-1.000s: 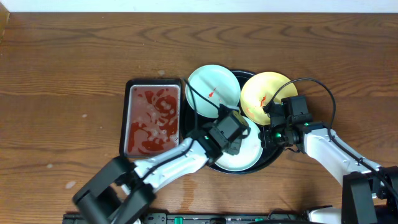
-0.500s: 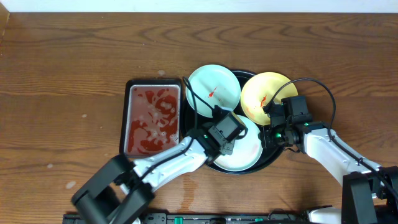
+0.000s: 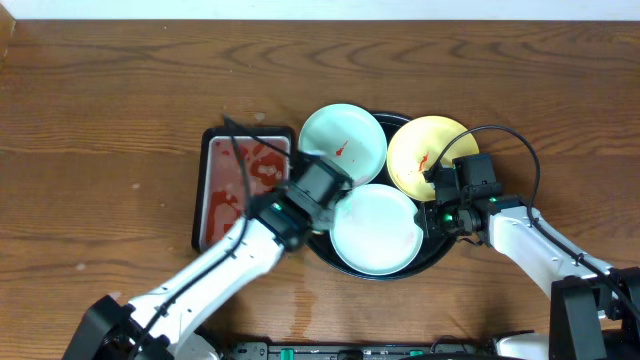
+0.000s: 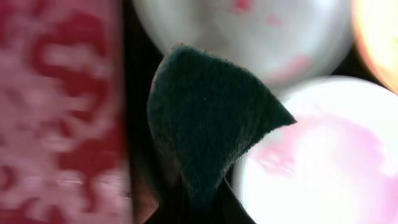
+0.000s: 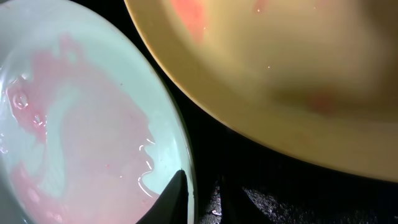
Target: Clean dirty plates on tray and stack at the side
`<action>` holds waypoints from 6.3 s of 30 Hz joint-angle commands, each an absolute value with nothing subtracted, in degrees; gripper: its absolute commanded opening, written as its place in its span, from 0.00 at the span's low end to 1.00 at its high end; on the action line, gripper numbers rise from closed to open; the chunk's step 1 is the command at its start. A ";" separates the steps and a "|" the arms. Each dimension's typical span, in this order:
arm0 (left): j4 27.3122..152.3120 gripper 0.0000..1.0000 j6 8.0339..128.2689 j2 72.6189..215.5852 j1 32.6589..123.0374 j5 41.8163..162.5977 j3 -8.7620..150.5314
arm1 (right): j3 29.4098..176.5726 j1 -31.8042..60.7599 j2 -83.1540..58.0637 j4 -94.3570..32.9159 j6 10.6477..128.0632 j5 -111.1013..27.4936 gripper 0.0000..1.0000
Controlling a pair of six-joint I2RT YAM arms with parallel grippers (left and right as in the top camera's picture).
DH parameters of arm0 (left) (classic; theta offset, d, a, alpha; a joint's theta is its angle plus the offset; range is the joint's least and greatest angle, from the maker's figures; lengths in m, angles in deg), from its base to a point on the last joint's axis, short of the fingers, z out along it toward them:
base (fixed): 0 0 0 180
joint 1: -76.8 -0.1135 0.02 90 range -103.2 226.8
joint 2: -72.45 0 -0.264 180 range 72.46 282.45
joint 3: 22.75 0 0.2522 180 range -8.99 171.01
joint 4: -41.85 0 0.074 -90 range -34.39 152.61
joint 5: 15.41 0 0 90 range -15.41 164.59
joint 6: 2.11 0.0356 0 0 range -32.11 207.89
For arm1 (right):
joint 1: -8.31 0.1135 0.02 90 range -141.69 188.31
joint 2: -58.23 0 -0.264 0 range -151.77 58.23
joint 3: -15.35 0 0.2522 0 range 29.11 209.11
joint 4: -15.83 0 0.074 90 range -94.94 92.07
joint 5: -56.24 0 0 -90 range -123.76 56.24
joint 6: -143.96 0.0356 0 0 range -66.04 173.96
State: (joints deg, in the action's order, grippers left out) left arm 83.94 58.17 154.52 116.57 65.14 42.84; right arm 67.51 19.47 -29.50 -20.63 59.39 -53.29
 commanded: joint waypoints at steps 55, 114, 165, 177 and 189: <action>86.98 0.08 62.39 154.12 97.71 65.51 41.73 | 68.56 42.47 -5.52 -17.64 53.29 -6.63 0.01; 86.65 0.08 62.39 154.12 97.71 65.53 41.73 | 68.51 6.64 -4.99 -18.51 83.69 -3.94 0.01; 87.11 0.08 62.37 154.12 97.71 65.53 41.73 | 68.40 -2.41 -35.42 1.64 63.10 -56.52 0.01; 87.48 0.08 62.37 154.12 97.71 65.55 41.73 | 68.45 -1.69 -24.40 -8.66 62.16 -61.49 0.01; 83.35 0.08 62.81 154.12 101.03 80.39 41.73 | 67.27 9.75 -20.71 -23.89 60.53 -55.34 0.01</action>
